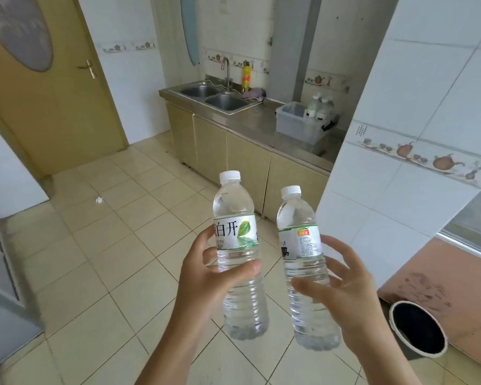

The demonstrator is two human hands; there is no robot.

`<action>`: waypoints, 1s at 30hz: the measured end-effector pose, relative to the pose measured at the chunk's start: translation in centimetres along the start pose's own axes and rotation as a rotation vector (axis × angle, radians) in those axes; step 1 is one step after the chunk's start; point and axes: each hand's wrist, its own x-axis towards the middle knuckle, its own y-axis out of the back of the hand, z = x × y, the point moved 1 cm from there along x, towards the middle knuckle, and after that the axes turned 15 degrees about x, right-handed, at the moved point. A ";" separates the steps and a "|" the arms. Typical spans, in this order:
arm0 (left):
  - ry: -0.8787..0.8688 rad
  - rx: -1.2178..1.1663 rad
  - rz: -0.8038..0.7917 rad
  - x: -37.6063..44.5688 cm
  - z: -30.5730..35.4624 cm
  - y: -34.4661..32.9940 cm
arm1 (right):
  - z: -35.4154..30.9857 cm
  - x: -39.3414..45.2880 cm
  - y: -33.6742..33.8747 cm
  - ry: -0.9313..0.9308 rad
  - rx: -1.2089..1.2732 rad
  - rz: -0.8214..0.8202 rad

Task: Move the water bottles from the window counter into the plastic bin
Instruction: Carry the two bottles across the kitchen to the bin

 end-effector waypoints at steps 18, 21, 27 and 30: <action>0.038 -0.019 0.051 32.7 6.6 -11.1 | -2.8 36.6 -0.9 -0.033 0.010 -0.059; 0.040 -0.014 0.052 37.4 7.2 -12.0 | -2.9 41.5 -1.3 -0.036 0.003 -0.049; 0.036 -0.013 -0.006 48.8 8.8 -13.6 | -2.8 51.9 -3.1 -0.043 0.014 -0.005; 0.006 -0.021 -0.067 55.5 9.8 -14.5 | -2.8 57.7 -4.3 -0.024 0.003 0.056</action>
